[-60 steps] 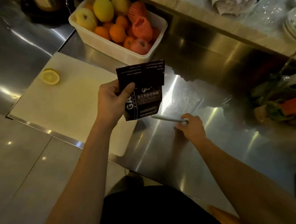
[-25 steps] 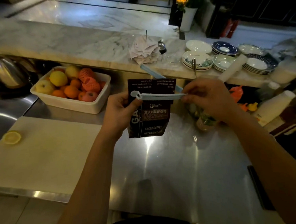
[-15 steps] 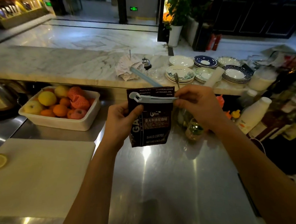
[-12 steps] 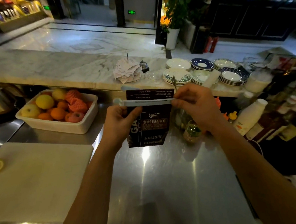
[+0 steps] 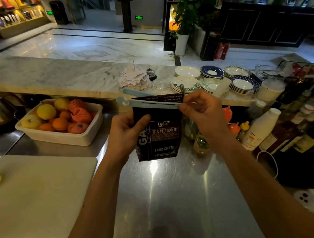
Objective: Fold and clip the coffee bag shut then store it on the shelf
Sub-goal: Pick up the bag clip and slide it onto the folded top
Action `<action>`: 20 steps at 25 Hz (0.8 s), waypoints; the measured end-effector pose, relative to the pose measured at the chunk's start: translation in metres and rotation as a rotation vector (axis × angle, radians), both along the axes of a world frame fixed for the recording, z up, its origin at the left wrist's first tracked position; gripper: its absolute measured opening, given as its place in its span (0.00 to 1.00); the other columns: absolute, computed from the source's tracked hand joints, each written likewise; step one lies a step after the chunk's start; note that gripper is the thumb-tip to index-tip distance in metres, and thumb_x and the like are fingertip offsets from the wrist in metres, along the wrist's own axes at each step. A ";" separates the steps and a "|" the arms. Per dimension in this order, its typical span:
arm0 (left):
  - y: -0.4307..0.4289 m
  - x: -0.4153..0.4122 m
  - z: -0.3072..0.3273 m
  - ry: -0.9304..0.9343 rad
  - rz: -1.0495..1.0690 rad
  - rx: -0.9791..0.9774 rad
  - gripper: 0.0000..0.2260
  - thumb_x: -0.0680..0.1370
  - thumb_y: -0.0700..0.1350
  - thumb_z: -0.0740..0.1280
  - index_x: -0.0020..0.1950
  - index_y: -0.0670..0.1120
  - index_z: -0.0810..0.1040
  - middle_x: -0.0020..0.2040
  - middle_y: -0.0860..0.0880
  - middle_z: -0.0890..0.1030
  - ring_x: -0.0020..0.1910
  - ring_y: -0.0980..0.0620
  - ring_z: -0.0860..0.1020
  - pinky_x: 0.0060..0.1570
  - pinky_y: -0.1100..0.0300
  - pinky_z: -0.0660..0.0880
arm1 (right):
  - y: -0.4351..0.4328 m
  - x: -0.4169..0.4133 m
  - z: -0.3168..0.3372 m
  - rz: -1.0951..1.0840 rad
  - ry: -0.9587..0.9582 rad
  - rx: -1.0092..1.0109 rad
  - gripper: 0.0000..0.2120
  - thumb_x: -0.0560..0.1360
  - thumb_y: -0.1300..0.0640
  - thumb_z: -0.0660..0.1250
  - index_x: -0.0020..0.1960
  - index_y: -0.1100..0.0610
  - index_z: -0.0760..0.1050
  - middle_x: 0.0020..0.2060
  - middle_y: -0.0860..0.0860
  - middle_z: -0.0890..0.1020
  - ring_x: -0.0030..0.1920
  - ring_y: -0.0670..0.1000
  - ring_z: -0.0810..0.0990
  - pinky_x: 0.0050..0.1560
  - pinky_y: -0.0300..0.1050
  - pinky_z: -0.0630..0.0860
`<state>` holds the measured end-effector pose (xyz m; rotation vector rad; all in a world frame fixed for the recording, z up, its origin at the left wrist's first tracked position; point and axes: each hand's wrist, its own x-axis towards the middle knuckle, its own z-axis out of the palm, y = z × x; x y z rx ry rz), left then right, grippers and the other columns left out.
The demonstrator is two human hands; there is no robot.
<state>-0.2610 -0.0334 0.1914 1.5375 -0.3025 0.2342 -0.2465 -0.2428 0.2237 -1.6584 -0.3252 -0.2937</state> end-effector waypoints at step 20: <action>-0.008 -0.012 0.018 0.041 0.045 -0.069 0.10 0.76 0.38 0.69 0.52 0.52 0.80 0.47 0.56 0.86 0.51 0.56 0.84 0.48 0.63 0.80 | 0.027 -0.017 0.007 0.094 0.035 0.163 0.14 0.69 0.58 0.71 0.55 0.59 0.78 0.47 0.49 0.86 0.51 0.51 0.85 0.50 0.43 0.81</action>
